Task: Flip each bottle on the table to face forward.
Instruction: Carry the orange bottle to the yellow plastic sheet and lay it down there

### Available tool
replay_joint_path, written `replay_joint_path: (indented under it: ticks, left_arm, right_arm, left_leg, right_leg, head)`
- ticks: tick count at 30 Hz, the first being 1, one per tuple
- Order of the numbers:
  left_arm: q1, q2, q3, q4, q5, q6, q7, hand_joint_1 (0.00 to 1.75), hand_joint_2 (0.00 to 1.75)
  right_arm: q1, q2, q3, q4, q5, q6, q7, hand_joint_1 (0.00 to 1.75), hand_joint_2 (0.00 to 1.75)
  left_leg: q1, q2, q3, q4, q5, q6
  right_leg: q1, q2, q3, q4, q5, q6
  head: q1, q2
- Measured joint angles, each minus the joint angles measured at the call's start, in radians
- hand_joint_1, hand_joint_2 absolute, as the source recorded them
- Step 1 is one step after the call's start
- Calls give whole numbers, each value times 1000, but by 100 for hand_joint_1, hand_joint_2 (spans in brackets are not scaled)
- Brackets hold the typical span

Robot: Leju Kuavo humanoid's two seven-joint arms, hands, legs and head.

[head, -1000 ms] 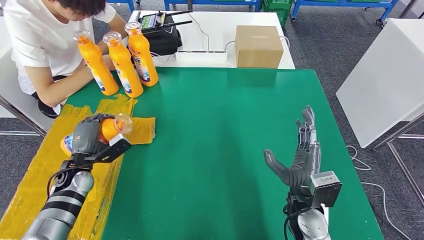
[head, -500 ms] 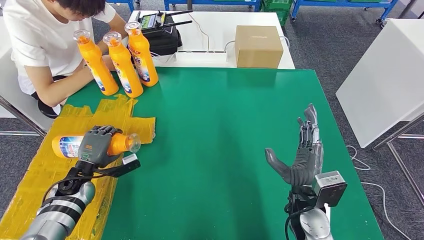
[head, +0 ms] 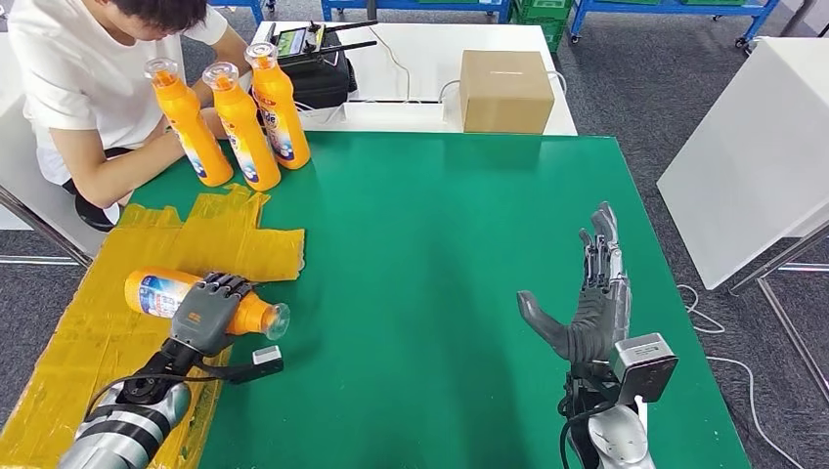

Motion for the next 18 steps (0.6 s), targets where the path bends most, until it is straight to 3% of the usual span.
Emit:
replay_joint_path:
  ticks: [6, 11, 18]
  left_arm:
    - [9, -51, 0, 13, 159, 0, -87, 0, 175]
    - [40, -99, 10, -43, 437, -35, -209, 0, 175]
    - [91, -157, 26, -213, 626, -129, -222, 0, 175]
  right_arm:
    - [3, -7, 10, 3, 29, -10, -1, 0, 175]
    - [25, -12, 18, 3, 54, -12, -13, 0, 175]
    - [43, -16, 27, -1, 93, -20, -17, 0, 175]
  left_leg:
    - [0, -1, 0, 0, 0, 0]
    - [0, -1, 0, 0, 0, 0]
    - [0, -1, 0, 0, 0, 0]
  right_leg:
    - [0, -1, 0, 0, 0, 0]
    - [0, -1, 0, 0, 0, 0]
    - [0, -1, 0, 0, 0, 0]
  head:
    - [0, 0]
    - [0, 0]
    - [0, 0]
